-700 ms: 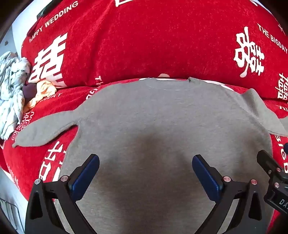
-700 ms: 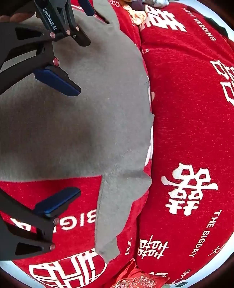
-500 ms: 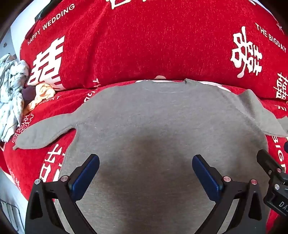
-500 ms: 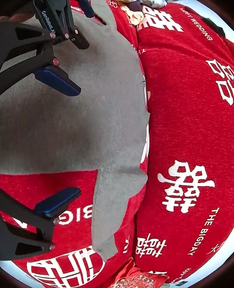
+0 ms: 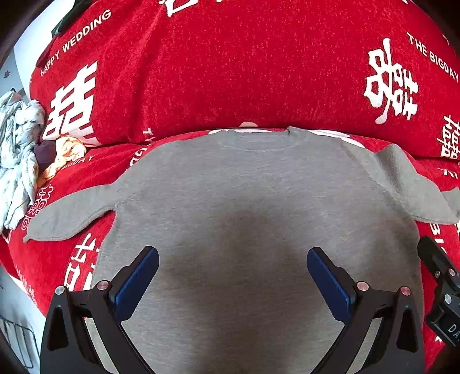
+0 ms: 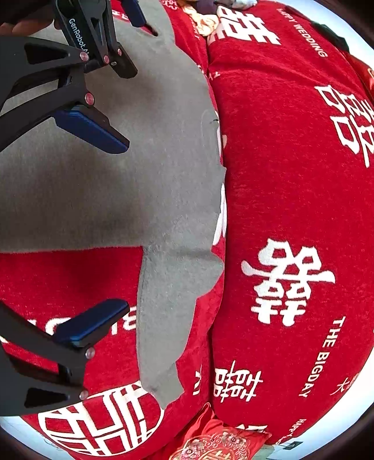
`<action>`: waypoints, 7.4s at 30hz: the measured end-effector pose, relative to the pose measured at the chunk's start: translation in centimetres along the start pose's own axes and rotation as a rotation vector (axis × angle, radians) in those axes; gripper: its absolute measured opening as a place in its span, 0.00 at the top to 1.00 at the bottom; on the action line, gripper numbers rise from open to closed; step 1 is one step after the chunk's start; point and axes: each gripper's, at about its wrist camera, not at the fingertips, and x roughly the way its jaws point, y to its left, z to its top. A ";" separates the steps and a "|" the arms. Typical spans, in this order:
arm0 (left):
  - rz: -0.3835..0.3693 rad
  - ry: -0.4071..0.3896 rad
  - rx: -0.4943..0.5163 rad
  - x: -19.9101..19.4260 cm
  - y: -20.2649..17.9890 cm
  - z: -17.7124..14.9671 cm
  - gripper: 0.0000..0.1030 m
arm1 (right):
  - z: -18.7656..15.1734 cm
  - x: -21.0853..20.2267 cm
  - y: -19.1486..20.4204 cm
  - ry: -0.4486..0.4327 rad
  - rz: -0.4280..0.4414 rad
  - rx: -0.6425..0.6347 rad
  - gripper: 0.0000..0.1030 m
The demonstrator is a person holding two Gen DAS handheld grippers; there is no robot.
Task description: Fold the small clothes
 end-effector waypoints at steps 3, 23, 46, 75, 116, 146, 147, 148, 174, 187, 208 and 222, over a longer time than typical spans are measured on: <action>-0.003 0.003 0.008 -0.2 -0.8 0.4 0.00 | 0.3 -0.1 -0.8 -0.007 -0.006 0.015 0.02; 0.005 -0.023 0.081 -0.5 -7.8 3.1 0.00 | 1.3 -0.1 -7.3 -0.025 -0.044 0.090 0.02; -0.031 0.051 0.157 2.7 -16.5 5.4 0.00 | 1.3 2.8 -18.6 0.043 -0.149 0.238 0.02; -0.014 0.135 0.158 8.9 -19.7 7.2 0.00 | 3.6 14.6 -32.1 0.179 -0.018 0.545 0.53; -0.115 0.208 0.054 6.7 -7.2 2.8 0.00 | 7.3 -6.9 -16.6 -0.240 -0.136 0.280 0.95; -0.128 0.147 -0.224 6.4 16.7 -2.0 0.00 | 7.8 2.7 21.2 -0.081 -0.012 -0.224 0.95; -0.126 0.147 -0.227 6.5 17.1 -2.3 0.00 | 7.5 3.3 21.7 -0.068 -0.011 -0.231 0.95; -0.125 0.146 -0.230 6.4 17.3 -2.4 0.00 | 7.2 3.9 22.2 -0.055 -0.009 -0.237 0.95; -0.144 0.122 -0.350 5.5 20.2 -5.0 0.00 | 4.7 4.1 25.9 0.125 0.435 -0.336 0.35; -0.215 0.109 -0.200 5.0 11.4 1.9 0.00 | 6.6 9.7 5.9 0.181 0.048 0.019 0.34; -0.058 0.160 -0.021 8.8 3.7 3.6 0.00 | 2.7 8.7 6.5 0.196 0.089 -0.056 0.19; -0.079 0.139 -0.053 5.8 5.8 -0.8 0.00 | -2.8 3.9 10.5 0.136 0.083 -0.152 0.18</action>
